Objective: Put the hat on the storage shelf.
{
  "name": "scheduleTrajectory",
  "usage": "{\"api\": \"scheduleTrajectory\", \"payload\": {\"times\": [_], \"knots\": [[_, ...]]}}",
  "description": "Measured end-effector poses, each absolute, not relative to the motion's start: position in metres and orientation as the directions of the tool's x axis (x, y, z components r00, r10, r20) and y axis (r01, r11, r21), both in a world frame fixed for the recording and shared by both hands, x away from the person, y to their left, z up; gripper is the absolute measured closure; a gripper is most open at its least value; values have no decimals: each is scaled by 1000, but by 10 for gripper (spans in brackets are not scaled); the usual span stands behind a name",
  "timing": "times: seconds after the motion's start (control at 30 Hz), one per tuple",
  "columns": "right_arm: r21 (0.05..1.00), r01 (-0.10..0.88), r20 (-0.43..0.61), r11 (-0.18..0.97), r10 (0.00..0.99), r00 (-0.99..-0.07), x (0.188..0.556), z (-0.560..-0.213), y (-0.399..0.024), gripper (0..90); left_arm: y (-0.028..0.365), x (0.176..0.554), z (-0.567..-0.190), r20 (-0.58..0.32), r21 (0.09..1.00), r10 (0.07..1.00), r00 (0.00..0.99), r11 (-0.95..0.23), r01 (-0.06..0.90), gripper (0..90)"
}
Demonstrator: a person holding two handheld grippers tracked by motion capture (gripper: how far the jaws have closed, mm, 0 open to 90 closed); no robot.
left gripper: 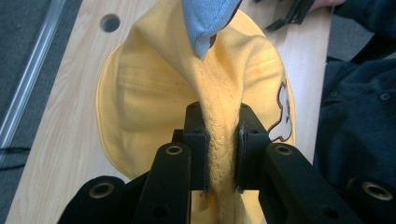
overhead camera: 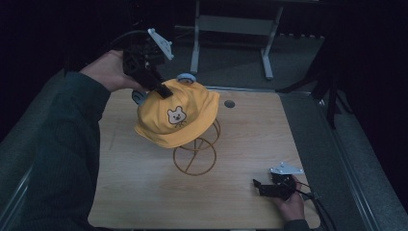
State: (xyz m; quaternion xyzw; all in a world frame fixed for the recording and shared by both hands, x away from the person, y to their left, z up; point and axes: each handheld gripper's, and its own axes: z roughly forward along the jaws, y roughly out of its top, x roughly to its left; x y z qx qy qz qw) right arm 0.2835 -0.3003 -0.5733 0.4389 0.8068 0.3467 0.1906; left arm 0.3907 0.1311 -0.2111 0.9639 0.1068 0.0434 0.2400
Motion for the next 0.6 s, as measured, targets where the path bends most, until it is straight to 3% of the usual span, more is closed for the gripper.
{"api": "scheduleTrajectory", "payload": {"times": [0.6], "knots": [[725,577,-3,375,841,-542,284,-573,-300,134,105,394,-219,74,443,222,972,-881,167,775]]}}
